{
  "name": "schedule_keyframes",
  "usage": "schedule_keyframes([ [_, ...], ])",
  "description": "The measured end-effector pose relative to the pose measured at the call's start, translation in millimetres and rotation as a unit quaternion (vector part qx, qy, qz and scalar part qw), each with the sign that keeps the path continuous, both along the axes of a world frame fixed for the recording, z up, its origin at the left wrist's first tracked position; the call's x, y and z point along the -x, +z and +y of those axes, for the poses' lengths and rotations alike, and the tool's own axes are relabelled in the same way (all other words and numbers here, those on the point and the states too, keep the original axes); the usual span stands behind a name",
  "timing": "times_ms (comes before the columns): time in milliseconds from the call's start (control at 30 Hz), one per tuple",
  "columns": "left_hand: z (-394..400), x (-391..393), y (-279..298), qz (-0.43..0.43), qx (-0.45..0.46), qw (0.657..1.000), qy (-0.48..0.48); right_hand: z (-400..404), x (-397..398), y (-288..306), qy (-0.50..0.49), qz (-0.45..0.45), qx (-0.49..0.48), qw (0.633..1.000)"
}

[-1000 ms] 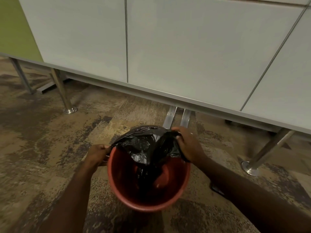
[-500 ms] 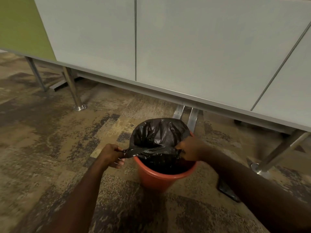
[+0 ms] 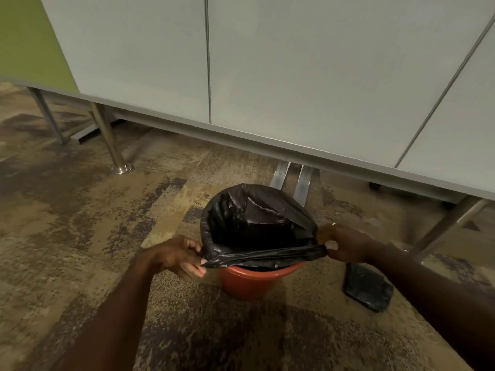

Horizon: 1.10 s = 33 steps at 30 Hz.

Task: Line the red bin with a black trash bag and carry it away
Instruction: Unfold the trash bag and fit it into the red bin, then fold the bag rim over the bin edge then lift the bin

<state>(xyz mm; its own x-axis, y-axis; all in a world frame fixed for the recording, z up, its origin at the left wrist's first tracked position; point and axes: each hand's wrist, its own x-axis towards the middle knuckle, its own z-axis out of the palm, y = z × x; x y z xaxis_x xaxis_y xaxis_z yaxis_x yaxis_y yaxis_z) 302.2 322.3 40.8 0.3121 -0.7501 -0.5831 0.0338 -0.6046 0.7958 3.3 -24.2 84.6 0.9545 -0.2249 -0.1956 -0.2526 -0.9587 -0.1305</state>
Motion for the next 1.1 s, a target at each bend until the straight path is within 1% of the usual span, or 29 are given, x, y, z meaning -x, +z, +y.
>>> schedule_keyframes([
  [67,-2,4,0,0.017,0.004,0.999,-0.028,0,3,-3,0.011,0.024,-0.013,1.0],
  [100,-3,6,-1,0.02,0.003,0.999,-0.039,-1,5,-5,0.03,0.043,-0.001,0.999],
  [200,-11,19,-8,-0.013,-0.021,0.999,-0.044,1,4,-18,0.097,0.121,0.102,0.983],
  [267,-21,31,-16,-0.075,-0.031,0.996,-0.036,3,0,-29,0.108,0.152,0.133,0.973],
  [300,-26,36,-20,-0.127,-0.035,0.991,-0.024,3,-3,-34,0.104,0.165,0.134,0.972],
  [367,-30,44,-27,-0.256,-0.049,0.965,0.021,2,-5,-41,0.089,0.194,0.141,0.967],
  [400,-30,47,-30,-0.301,-0.057,0.951,0.052,2,-5,-45,0.079,0.202,0.145,0.965],
  [433,-29,48,-33,-0.324,-0.065,0.941,0.071,3,-4,-48,0.067,0.204,0.143,0.966],
  [500,-26,45,-34,-0.323,-0.079,0.938,0.098,6,-6,-52,0.017,0.17,0.106,0.98],
  [533,-24,41,-31,-0.299,-0.081,0.942,0.131,8,-10,-51,-0.032,0.135,0.07,0.988],
  [567,-23,35,-27,-0.267,-0.069,0.944,0.18,8,-15,-49,-0.088,0.097,0.025,0.991],
  [600,-22,29,-21,-0.241,-0.045,0.939,0.24,7,-21,-45,-0.14,0.057,-0.024,0.988],
  [667,-24,17,-10,-0.226,0.035,0.906,0.356,7,-32,-35,-0.207,-0.008,-0.126,0.97],
  [700,-25,15,-5,-0.226,0.076,0.89,0.39,8,-37,-30,-0.213,-0.019,-0.168,0.962],
  [733,-29,16,2,-0.22,0.109,0.882,0.402,11,-41,-26,-0.202,-0.006,-0.194,0.96],
  [767,-33,21,9,-0.207,0.13,0.885,0.397,16,-44,-22,-0.185,0.033,-0.202,0.961],
  [800,-38,27,15,-0.19,0.138,0.895,0.38,20,-47,-22,-0.177,0.075,-0.203,0.96],
  [833,-43,33,19,-0.176,0.133,0.907,0.359,20,-48,-25,-0.181,0.095,-0.193,0.96],
  [867,-47,38,21,-0.176,0.115,0.916,0.343,20,-50,-28,-0.196,0.085,-0.177,0.961],
  [900,-51,42,20,-0.193,0.092,0.919,0.332,18,-51,-29,-0.222,0.054,-0.152,0.962],
  [933,-53,44,19,-0.214,0.072,0.918,0.326,15,-51,-29,-0.263,0.006,-0.119,0.957],
  [1000,-55,44,13,-0.227,0.055,0.917,0.322,11,-50,-23,-0.344,-0.14,-0.062,0.926],
  [1033,-55,43,10,-0.215,0.053,0.921,0.321,12,-49,-17,-0.354,-0.221,-0.048,0.908],
  [1067,-56,42,9,-0.194,0.049,0.925,0.322,14,-49,-10,-0.335,-0.286,-0.041,0.897],
  [1100,-57,41,8,-0.166,0.05,0.929,0.327,18,-50,-3,-0.297,-0.33,-0.038,0.895],
])
